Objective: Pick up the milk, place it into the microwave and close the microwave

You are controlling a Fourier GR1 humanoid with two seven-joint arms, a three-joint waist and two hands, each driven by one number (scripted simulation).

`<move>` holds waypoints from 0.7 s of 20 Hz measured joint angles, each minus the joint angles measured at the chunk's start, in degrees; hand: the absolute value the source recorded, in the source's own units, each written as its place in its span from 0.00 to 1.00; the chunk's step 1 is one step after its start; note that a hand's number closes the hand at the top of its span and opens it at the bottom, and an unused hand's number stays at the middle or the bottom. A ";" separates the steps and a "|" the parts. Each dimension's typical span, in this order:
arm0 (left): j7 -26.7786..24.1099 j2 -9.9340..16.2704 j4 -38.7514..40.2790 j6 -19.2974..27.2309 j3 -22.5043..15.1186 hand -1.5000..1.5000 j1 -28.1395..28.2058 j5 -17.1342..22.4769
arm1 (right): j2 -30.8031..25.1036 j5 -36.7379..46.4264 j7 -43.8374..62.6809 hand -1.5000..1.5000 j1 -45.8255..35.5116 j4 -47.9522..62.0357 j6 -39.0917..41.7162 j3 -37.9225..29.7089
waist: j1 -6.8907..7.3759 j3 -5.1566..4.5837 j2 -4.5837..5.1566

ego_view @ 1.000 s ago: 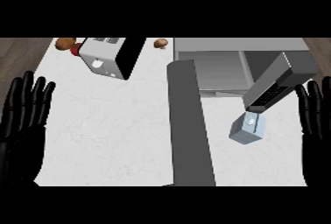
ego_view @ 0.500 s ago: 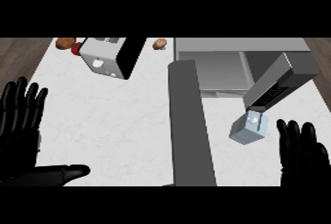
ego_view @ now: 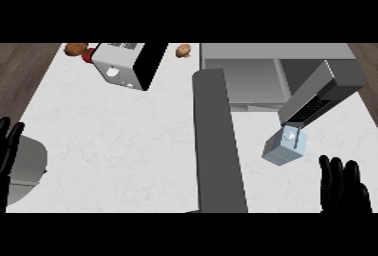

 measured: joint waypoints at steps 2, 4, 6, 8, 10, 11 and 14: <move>-0.03 0.41 -0.82 -1.25 1.34 0.00 1.10 1.54 | -0.62 -2.42 -1.42 0.00 0.27 1.59 -0.54 -1.90 | 0.04 0.00 0.03; -0.38 0.61 -2.39 -3.04 2.86 0.00 3.64 3.38 | -0.22 -2.69 -1.29 0.00 -0.29 3.05 -1.41 -2.04 | 0.13 0.01 0.04; 0.03 0.45 -3.68 -4.06 3.69 0.00 5.12 4.38 | -0.02 -3.14 -2.18 0.00 -0.72 5.14 -2.22 -2.12 | 0.14 0.01 0.04; 1.25 -0.05 -5.51 -3.77 3.73 0.00 5.53 4.42 | -1.07 -5.67 -3.73 0.00 -0.32 6.31 -2.05 -3.81 | 0.10 0.01 0.06; 1.43 0.02 -6.07 -4.74 4.94 0.00 6.46 5.41 | -2.10 -8.13 -4.65 0.00 -1.00 7.59 -1.24 -6.22 | 0.12 0.02 0.05; 1.52 0.13 -6.07 -5.20 5.71 0.00 6.60 6.00 | -1.93 -8.66 -5.21 0.00 -1.06 8.52 -1.55 -6.59 | 0.10 0.01 0.04; 1.11 -1.07 -6.97 -6.39 5.61 0.00 8.22 5.75 | -1.26 -11.77 -8.41 0.00 -1.68 12.58 -1.96 -8.34 | 0.12 0.02 0.01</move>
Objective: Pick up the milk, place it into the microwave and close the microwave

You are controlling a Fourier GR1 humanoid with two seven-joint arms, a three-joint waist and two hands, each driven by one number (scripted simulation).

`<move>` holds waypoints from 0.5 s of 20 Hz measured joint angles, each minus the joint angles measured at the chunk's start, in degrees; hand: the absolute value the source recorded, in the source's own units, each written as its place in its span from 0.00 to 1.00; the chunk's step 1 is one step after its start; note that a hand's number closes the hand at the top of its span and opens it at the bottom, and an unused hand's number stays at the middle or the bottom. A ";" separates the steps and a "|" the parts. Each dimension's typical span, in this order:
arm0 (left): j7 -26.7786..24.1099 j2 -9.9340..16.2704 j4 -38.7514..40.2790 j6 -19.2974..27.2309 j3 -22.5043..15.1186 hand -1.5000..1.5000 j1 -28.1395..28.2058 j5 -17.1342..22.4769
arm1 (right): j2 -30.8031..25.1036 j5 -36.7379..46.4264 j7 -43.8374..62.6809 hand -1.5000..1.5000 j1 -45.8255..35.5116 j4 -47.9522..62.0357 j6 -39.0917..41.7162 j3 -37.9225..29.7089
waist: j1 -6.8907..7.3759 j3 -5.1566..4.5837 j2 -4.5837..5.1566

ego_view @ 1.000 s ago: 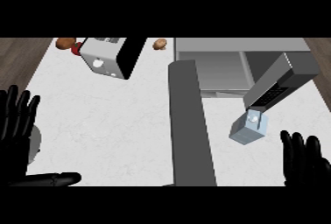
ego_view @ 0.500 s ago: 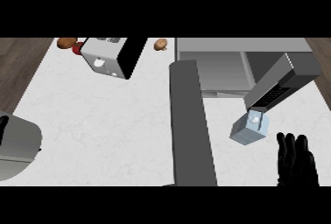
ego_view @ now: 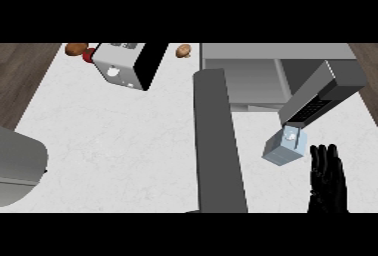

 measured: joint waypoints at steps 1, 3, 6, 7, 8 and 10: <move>-0.71 -0.14 0.32 -0.73 0.65 0.00 0.63 0.25 | -0.16 -1.25 -0.61 0.00 -0.37 1.11 0.21 -1.27 | 0.03 -0.01 0.00; -0.21 -0.06 -0.39 -1.57 1.79 0.00 1.37 1.55 | 0.32 -3.08 -2.45 0.00 -0.67 3.77 -0.06 -2.69 | 0.04 -0.01 -0.01; -0.87 -0.30 -0.05 -3.13 2.81 0.00 2.28 2.05 | 0.46 -6.35 -6.30 0.00 -0.98 8.63 0.14 -5.86 | 0.03 -0.02 -0.02; -0.99 -0.85 -0.14 -3.18 2.36 0.00 2.33 1.42 | 0.34 -7.98 -7.99 0.00 -1.54 10.62 0.66 -7.50 | 0.00 -0.02 -0.01; -1.58 -1.00 0.12 -4.01 2.71 0.00 2.83 1.65 | -0.05 -9.29 -8.43 0.00 -2.14 11.66 1.14 -9.18 | 0.03 -0.01 -0.01; -1.36 -0.52 -0.52 -5.33 4.44 0.00 3.90 3.89 | -0.09 -11.09 -10.42 0.00 -2.59 14.66 1.63 -11.34 | 0.09 -0.02 -0.02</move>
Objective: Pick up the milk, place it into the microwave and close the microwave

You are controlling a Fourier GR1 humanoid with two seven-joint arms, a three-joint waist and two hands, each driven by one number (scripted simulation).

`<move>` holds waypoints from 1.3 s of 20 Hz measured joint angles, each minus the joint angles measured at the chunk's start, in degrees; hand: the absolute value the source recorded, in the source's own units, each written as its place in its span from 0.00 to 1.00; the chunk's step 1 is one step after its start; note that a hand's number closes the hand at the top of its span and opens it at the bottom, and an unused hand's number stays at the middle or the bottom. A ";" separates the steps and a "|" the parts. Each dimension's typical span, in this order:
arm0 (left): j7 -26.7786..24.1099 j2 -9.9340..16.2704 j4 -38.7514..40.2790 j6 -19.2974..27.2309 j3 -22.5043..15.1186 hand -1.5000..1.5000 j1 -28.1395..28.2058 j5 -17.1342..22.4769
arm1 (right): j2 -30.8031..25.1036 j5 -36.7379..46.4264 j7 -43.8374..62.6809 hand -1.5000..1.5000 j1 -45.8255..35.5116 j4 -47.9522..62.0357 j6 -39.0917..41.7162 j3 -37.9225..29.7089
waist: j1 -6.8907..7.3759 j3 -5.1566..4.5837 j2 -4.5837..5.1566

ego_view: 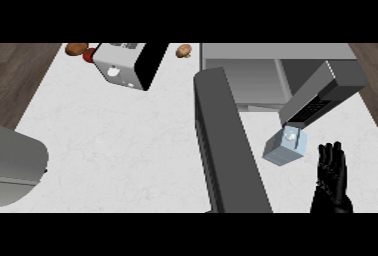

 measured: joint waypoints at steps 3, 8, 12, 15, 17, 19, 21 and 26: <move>0.80 -0.32 -0.34 -0.33 0.76 0.00 -0.11 0.46 | -0.50 -2.98 -3.59 0.00 -1.90 5.60 1.64 -3.87 | -0.03 -0.01 0.01; 2.16 -0.07 -0.85 -1.80 3.51 0.00 -0.11 2.93 | -1.03 -5.76 -8.93 0.00 -5.27 14.76 4.12 -8.32 | -0.01 -0.02 0.01; 2.00 -1.41 -0.61 -2.68 4.00 0.00 -0.51 1.88 | -1.20 -7.78 -14.53 0.00 -7.88 23.08 6.89 -11.20 | -0.03 -0.01 0.05; 2.14 -1.42 0.30 -3.24 4.34 0.00 -2.05 1.56 | -1.87 -8.53 -18.38 0.00 -10.53 30.05 8.75 -13.30 | -0.02 0.01 0.12; 2.07 -2.00 0.10 -4.27 4.98 0.00 -1.17 1.96 | -2.45 -8.75 -19.66 0.00 -12.52 33.53 9.52 -14.48 | 0.05 0.02 0.13; 2.07 -2.63 -0.32 -4.95 5.16 0.00 -0.64 2.11 | -3.08 -9.14 -21.43 0.00 -14.90 37.87 10.16 -16.15 | 0.10 0.03 0.14; 3.50 -2.55 -0.51 -4.17 5.47 0.00 -2.14 2.23 | -3.42 -9.08 -22.12 0.00 -16.60 40.80 10.37 -17.03 | 0.05 0.03 0.15; 3.77 -3.04 -0.24 -5.23 6.39 0.00 -2.76 2.13 | -4.06 -8.94 -24.94 0.00 -21.60 49.27 10.47 -19.59 | 0.11 0.03 0.16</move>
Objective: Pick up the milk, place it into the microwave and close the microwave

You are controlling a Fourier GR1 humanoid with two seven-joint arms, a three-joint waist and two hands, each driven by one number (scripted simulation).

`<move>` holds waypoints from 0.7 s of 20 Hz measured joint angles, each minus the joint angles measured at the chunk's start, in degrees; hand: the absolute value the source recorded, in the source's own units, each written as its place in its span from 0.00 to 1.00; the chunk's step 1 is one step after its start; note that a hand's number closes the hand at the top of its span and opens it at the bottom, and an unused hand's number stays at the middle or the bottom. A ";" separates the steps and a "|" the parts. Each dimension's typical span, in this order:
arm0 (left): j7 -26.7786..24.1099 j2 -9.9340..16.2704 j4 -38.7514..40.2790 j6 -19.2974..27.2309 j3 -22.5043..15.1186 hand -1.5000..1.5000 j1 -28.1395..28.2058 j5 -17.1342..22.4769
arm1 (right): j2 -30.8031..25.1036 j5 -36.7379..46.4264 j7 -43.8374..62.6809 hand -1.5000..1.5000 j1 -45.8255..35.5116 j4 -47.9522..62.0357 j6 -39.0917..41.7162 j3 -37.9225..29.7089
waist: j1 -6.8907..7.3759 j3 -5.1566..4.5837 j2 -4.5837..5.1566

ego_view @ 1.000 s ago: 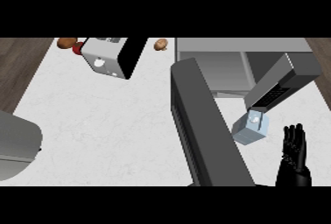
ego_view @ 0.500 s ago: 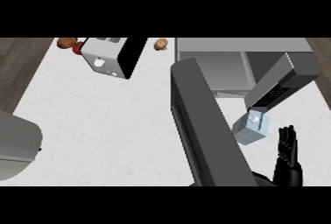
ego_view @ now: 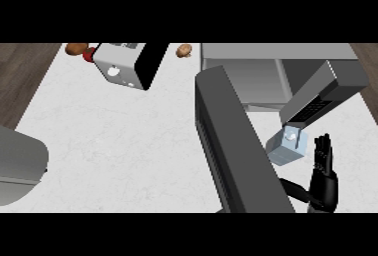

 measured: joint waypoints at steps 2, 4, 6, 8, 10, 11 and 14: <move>0.65 -0.19 -0.02 -0.44 0.45 0.00 -0.03 0.52 | 0.37 0.58 -0.59 0.00 -1.41 1.92 -0.44 -0.18 | -0.01 -0.02 -0.01; -0.17 -0.69 -0.12 -1.88 1.04 0.00 1.15 1.01 | -0.55 0.31 -1.66 0.00 -3.87 5.83 -0.06 -1.53 | 0.11 -0.01 0.00; 0.22 -0.99 -0.68 -2.03 0.97 0.00 1.16 0.93 | -0.65 0.58 -2.92 1.00 -6.09 9.56 0.00 -2.22 | 0.15 0.00 0.02; 1.00 -1.07 -1.09 -2.03 1.42 0.00 1.14 1.62 | -1.39 0.45 -3.40 1.00 -8.42 12.53 0.42 -3.03 | 0.19 0.01 0.04; 1.75 -0.84 -1.57 -2.12 2.08 0.00 1.29 2.58 | -1.72 0.55 -4.66 1.00 -9.82 15.53 1.41 -3.40 | 0.29 0.01 0.05; 2.01 -0.91 -1.79 -2.10 2.15 0.00 1.36 2.66 | -2.29 0.87 -5.38 1.00 -10.29 17.01 1.85 -3.57 | 0.35 0.01 0.06; 1.79 -1.19 -1.73 -2.52 2.31 0.00 1.42 2.64 | -2.25 2.36 -6.96 1.00 -11.67 19.04 1.65 -3.44 | 0.47 -0.03 0.07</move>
